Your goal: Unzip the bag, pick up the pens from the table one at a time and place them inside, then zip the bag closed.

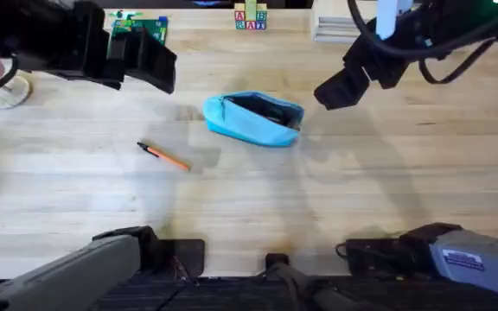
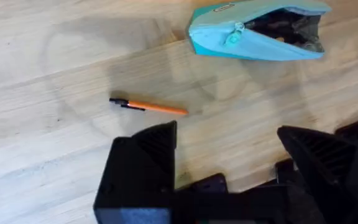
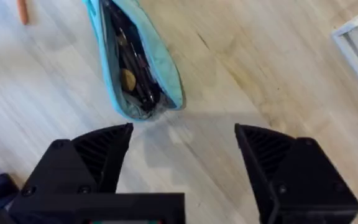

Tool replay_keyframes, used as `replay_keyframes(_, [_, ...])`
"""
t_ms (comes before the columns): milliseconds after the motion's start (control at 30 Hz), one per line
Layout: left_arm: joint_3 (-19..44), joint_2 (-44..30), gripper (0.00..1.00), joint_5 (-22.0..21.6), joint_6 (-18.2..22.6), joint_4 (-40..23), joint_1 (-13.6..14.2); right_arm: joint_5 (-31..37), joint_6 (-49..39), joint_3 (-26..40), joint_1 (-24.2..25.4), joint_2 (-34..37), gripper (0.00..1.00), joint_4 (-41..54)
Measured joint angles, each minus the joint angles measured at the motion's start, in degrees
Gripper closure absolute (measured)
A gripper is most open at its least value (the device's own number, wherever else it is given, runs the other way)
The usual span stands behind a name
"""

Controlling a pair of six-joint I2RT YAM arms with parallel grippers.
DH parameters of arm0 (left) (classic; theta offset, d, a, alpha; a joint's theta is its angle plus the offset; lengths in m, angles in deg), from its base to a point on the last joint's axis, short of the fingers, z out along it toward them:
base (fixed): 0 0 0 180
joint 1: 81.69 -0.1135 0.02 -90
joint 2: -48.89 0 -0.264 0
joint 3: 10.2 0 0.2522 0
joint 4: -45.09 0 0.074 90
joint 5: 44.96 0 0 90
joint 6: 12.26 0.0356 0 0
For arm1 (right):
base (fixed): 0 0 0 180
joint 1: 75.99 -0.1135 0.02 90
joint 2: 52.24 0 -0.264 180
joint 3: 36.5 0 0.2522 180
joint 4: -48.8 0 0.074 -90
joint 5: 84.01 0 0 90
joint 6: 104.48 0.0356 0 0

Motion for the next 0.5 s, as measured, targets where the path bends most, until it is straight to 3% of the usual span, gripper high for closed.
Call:
replay_keyframes(267, [0.00,0.00,0.005,0.27,-3.38,0.00,0.00,0.02,0.02,0.00,0.00,-1.28,0.004,2.68])
replay_keyframes(500, [0.00,0.00,0.005,-4.39,-11.26,0.00,0.00,0.02,0.04,0.00,0.00,-6.42,0.003,5.12])
